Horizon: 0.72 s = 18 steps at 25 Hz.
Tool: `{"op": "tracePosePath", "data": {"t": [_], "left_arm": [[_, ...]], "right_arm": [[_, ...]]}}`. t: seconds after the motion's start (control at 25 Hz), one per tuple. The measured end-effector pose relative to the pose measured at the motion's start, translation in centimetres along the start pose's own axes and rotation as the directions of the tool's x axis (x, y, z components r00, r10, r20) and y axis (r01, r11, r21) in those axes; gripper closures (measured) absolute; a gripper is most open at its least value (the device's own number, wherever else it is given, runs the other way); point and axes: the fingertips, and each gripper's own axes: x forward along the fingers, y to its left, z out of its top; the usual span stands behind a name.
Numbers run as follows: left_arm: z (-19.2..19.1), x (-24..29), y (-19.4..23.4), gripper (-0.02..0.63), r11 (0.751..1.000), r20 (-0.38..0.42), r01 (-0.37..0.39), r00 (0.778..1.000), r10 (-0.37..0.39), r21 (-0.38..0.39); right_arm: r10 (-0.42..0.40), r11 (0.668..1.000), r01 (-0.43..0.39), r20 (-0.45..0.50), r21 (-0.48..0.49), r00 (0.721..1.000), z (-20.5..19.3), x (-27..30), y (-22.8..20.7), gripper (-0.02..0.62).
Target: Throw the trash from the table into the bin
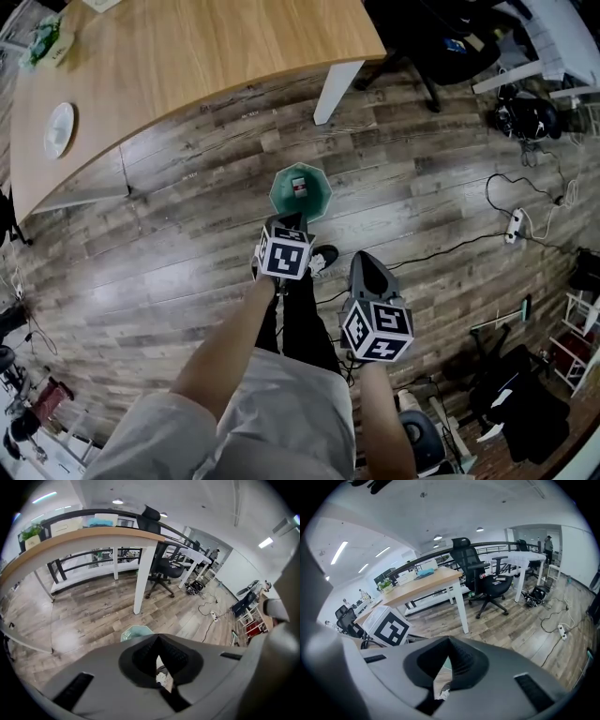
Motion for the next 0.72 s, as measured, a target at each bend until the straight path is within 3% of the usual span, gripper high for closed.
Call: {"op": "tracePosePath", "data": {"t": [0.24,0.44,0.72], "left_arm": [[0.3,-1.1,-0.5,0.591,0.999,0.025,-0.018,0.999,0.019,-0.045],[2.9,-2.9,-0.1,0.591,0.997,0.073,-0.062,0.995,0.066,-0.049],[9.1,-7.6,1.3,0.591,0.992,0.198,-0.115,0.973,0.122,-0.042]], "right_arm": [[0.005,1.000,-0.005,-0.019,-0.006,1.000,-0.5,-0.4,-0.7,0.569],[0.029,1.000,-0.029,0.011,-0.004,1.000,1.1,0.5,-0.8,0.569],[0.092,0.993,-0.085,0.086,-0.084,0.992,9.2,3.6,1.9,0.569]]}}
